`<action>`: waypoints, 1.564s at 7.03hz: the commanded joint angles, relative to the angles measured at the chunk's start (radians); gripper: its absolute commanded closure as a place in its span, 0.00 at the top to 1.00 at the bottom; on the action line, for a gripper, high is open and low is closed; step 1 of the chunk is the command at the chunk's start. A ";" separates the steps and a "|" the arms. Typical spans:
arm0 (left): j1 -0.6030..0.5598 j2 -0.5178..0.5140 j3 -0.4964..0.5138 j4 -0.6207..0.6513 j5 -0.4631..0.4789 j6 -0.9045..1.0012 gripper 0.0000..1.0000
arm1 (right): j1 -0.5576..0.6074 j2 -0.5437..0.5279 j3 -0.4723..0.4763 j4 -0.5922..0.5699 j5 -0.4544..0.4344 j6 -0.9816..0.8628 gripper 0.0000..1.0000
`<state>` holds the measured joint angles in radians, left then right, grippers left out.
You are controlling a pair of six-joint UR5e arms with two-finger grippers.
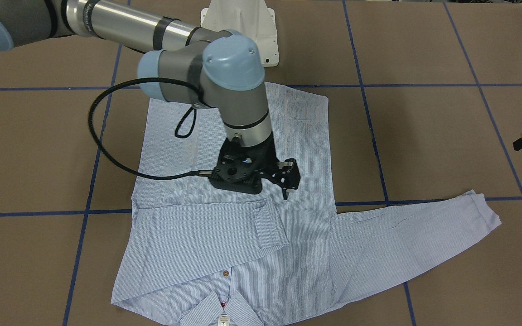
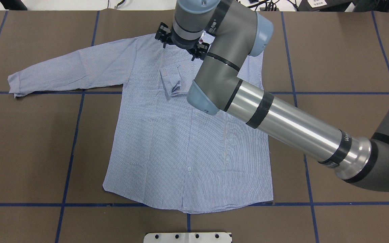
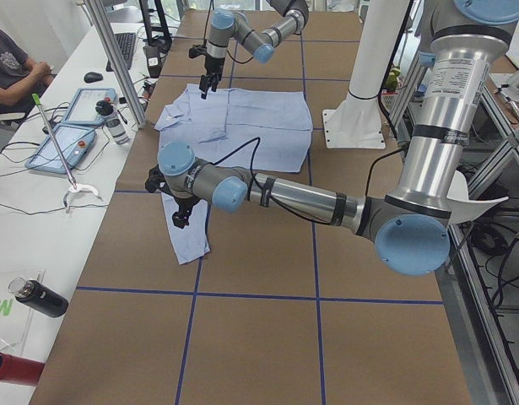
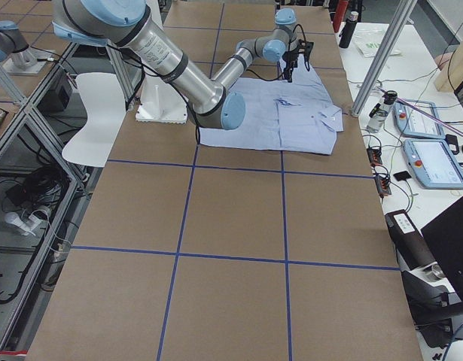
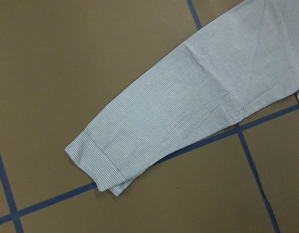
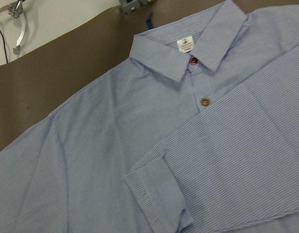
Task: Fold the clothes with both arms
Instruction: 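Release the sleeve and raise the right gripper while the left gripper approaches the other cuff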
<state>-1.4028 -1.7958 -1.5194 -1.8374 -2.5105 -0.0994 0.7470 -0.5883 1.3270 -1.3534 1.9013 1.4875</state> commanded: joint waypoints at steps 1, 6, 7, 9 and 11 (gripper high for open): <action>0.002 -0.071 0.173 -0.061 0.001 -0.002 1.00 | 0.077 -0.187 0.174 -0.001 0.067 -0.092 0.99; 0.139 -0.136 0.465 -0.411 0.096 -0.221 0.94 | 0.088 -0.384 0.371 -0.003 0.094 -0.102 0.99; 0.139 -0.139 0.467 -0.422 0.154 -0.224 0.94 | 0.086 -0.398 0.370 0.003 0.093 -0.104 0.99; 0.151 -0.139 0.466 -0.424 0.167 -0.255 0.94 | 0.086 -0.403 0.371 0.003 0.091 -0.104 0.99; 0.159 -0.123 0.466 -0.427 0.160 -0.296 0.94 | 0.086 -0.410 0.374 0.003 0.085 -0.104 0.99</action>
<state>-1.2500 -1.9278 -1.0529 -2.2629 -2.3473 -0.3791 0.8330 -0.9931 1.6998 -1.3500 1.9907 1.3838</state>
